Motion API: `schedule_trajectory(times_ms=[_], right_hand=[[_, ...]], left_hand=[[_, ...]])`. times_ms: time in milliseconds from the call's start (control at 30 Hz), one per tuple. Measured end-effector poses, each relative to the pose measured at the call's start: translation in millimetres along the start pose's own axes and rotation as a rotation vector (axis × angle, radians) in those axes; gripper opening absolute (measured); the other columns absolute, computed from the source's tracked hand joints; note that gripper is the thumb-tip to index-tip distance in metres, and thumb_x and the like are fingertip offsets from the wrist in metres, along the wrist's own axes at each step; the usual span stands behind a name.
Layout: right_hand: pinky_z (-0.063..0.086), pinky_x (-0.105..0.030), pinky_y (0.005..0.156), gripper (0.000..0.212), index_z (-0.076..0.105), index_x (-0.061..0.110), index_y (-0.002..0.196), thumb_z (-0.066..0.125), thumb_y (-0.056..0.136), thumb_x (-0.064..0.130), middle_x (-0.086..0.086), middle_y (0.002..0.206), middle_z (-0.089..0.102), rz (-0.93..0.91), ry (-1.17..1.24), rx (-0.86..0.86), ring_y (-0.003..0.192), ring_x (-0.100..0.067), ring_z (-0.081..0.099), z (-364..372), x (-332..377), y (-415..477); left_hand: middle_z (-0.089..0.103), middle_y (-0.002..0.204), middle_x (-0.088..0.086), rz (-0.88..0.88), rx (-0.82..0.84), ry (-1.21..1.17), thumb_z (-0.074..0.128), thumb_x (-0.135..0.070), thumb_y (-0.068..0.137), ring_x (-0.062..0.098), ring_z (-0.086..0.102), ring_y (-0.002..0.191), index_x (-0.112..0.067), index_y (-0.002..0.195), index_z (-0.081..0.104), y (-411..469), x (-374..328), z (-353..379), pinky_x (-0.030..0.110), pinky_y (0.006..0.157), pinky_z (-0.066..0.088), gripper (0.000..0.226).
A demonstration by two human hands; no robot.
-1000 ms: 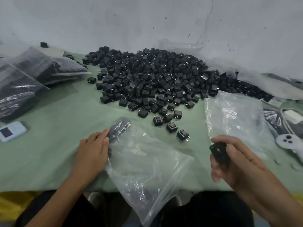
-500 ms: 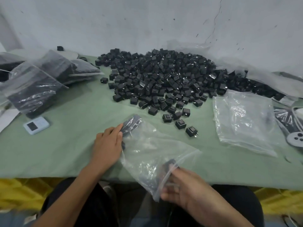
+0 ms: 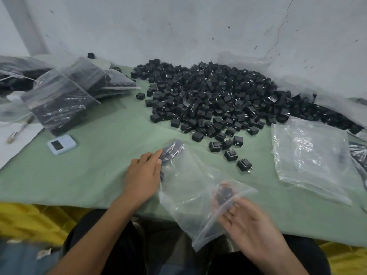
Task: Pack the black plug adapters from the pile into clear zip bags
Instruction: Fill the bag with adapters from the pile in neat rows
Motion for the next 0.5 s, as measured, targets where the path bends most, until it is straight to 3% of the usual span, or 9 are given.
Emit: schedule_trajectory(times_ms=[67,100,233,367,500], right_hand=[[0.061,-0.032,0.068,0.048,0.070,0.013,0.124,0.072,0.076,0.014,-0.013,0.106,0.071,0.082,-0.064,0.090,0.081,-0.023,0.071,14,-10,-10],[0.061,-0.030,0.065,0.047,0.070,0.013,0.123,0.072,0.076,0.016,-0.012,0.107,0.072,0.099,-0.104,0.085,0.081,-0.022,0.071,15,-14,-9],[0.062,-0.037,0.079,0.040,0.061,-0.007,0.126,0.058,0.090,0.012,-0.023,0.125,0.065,0.041,-0.074,-0.075,0.107,-0.031,0.069,2,-20,11],[0.060,-0.039,0.084,0.027,0.064,-0.008,0.117,0.051,0.100,0.008,-0.025,0.121,0.066,0.109,-0.123,0.066,0.109,-0.034,0.068,32,-26,36],[0.054,-0.037,0.094,0.027,0.057,-0.008,0.121,0.045,0.100,0.004,-0.024,0.120,0.058,0.121,-0.190,0.026,0.115,-0.030,0.060,56,-30,71]], left_hand=[[0.047,0.145,-0.002,-0.003,-0.001,-0.003,0.029,-0.036,0.107,0.033,0.046,0.115,-0.035,0.151,0.038,0,1,0,0.040,0.105,0.036,0.046],[0.047,0.145,-0.002,-0.005,-0.001,0.000,0.029,-0.036,0.107,0.033,0.046,0.116,-0.035,0.151,0.038,0,1,0,0.040,0.105,0.036,0.045],[0.046,0.146,-0.003,-0.017,0.009,0.006,0.028,-0.038,0.106,0.032,0.045,0.117,-0.036,0.152,0.037,1,2,2,0.041,0.105,0.036,0.046],[0.046,0.145,-0.004,-0.008,0.005,0.003,0.028,-0.038,0.107,0.032,0.045,0.115,-0.037,0.152,0.037,0,1,1,0.041,0.104,0.037,0.046],[0.046,0.145,-0.004,-0.006,0.005,-0.002,0.027,-0.038,0.107,0.030,0.044,0.116,-0.037,0.152,0.036,0,2,2,0.041,0.105,0.036,0.046]])
Point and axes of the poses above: each hand's wrist, its own y-axis towards the middle knuckle, its own z-axis out of the palm, x = y × z, the point moved 9 cm from there along y, towards the middle knuckle
